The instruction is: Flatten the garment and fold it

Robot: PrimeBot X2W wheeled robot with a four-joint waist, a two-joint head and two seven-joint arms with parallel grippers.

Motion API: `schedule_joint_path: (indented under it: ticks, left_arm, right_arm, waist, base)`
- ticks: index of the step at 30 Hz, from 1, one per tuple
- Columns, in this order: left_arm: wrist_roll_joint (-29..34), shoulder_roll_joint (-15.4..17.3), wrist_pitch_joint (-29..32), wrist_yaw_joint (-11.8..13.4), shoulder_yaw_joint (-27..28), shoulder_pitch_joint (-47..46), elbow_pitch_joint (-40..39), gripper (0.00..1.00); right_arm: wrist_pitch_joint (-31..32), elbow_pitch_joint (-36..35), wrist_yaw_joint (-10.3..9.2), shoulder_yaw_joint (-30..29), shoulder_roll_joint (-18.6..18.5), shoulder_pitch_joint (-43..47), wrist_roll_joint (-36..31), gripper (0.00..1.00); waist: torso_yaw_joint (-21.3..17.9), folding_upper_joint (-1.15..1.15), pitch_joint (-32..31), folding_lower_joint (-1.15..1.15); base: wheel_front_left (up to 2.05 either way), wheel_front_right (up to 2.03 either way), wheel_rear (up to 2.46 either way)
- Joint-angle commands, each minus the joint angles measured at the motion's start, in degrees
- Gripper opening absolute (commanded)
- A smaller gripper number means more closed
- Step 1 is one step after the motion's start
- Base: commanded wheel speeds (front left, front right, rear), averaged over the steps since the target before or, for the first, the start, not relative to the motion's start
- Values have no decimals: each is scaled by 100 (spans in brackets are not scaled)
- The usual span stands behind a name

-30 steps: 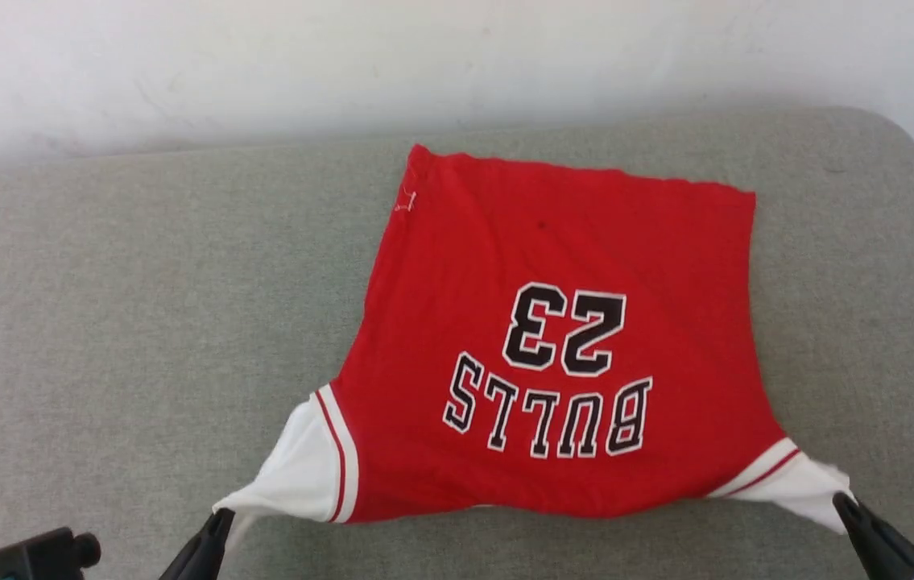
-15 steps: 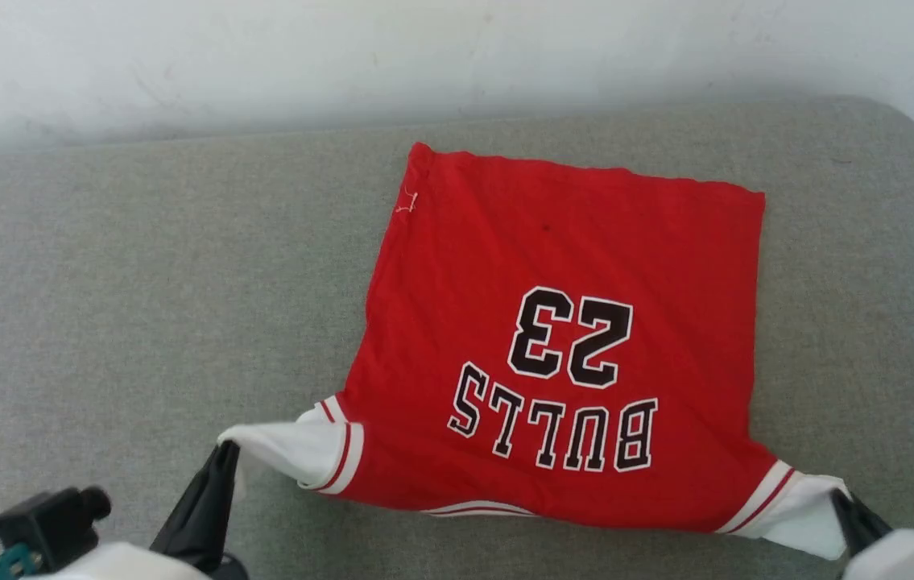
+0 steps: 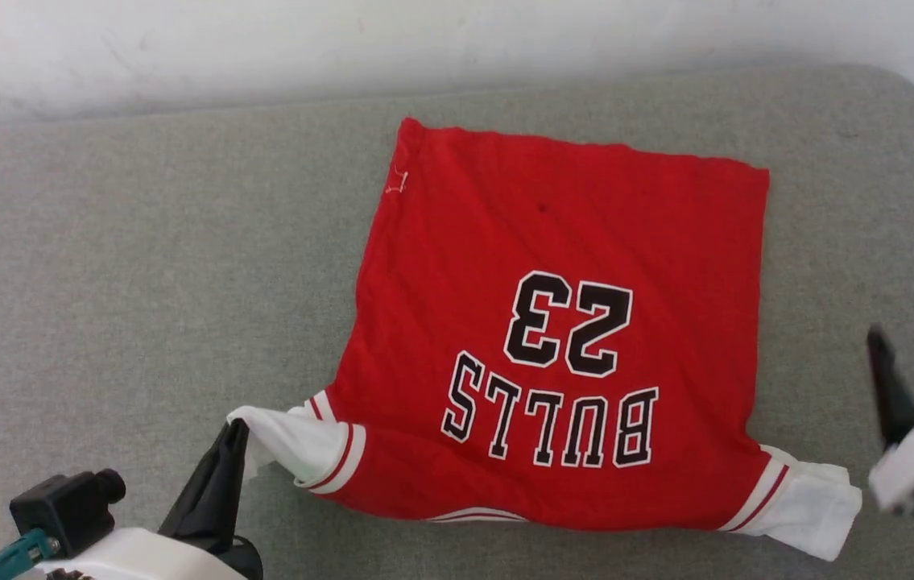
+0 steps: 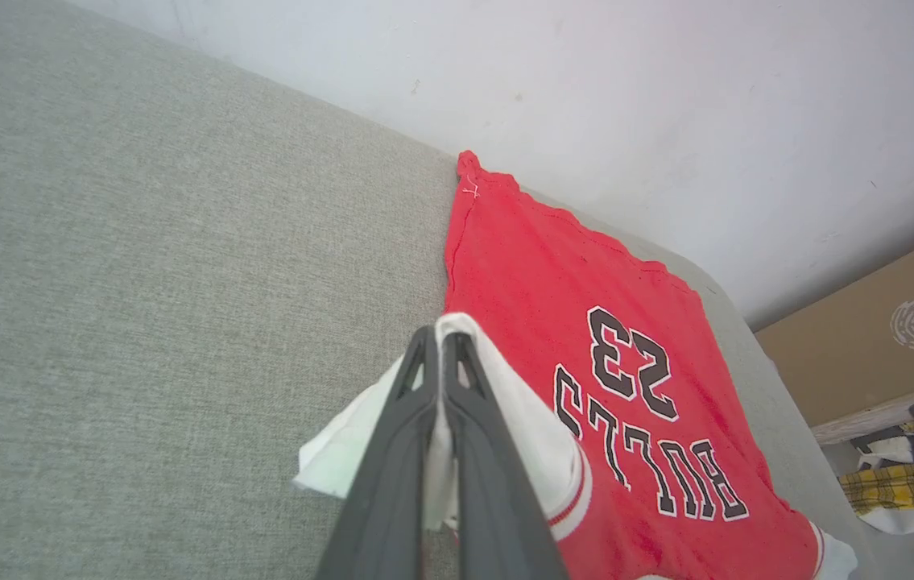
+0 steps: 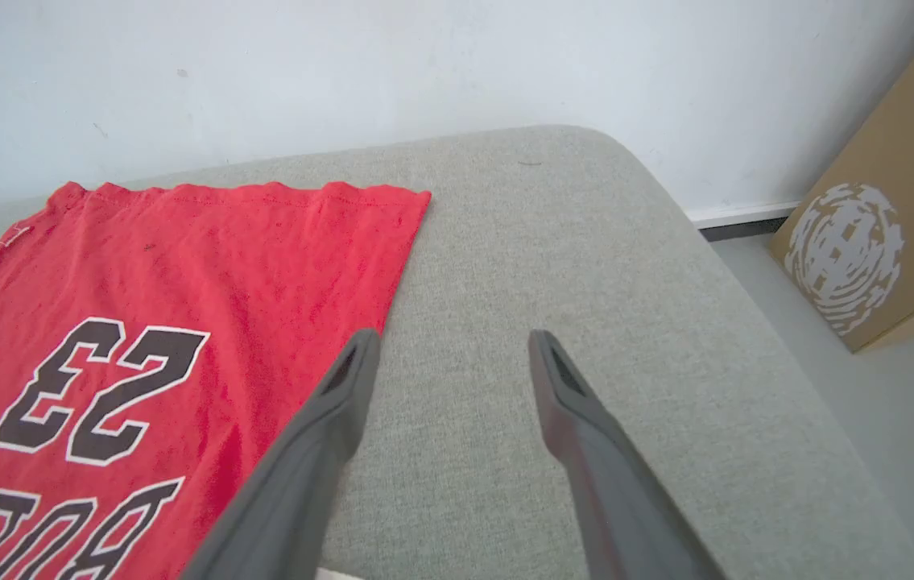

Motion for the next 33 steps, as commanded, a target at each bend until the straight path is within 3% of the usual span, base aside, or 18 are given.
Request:
schedule_joint_path:
  ticks: [1, 7, 11, 18, 33]
  left_arm:
    - [54, 30, -45, -48, 0, -31, -44, 0]
    - [109, 87, -52, -107, -82, -190, -195, 0]
    - [134, 121, -45, -143, -140, -349, -278, 0]
    - [175, 185, -28, -191, -215, -653, -363, 0]
    - [175, 258, -128, -298, -315, -1210, -206, 0]
  right_arm:
    - [122, -242, -3, -12, -3, -342, -31, 100]
    - [884, -522, -3, 60, -459, -1769, -147, 100]
    - [1344, -39, -3, 214, -763, -2716, -166, 100]
    - [1858, 1069, -3, 243, -796, -3931, -183, 100]
    - [2053, 2612, -3, -76, -752, -4542, -818, 100]
  waist:
    - [25, 0, 143, -1]
    - [158, 0, 518, -1]
    - [255, 0, 834, -1]
    - [384, 0, 1463, -1]
    - [652, 0, 2176, -1]
  base:
    - [0, 0, 0]
    - [0, 0, 0]
    - [0, 0, 0]
    - [0, 0, 0]
    - [0, 0, 0]
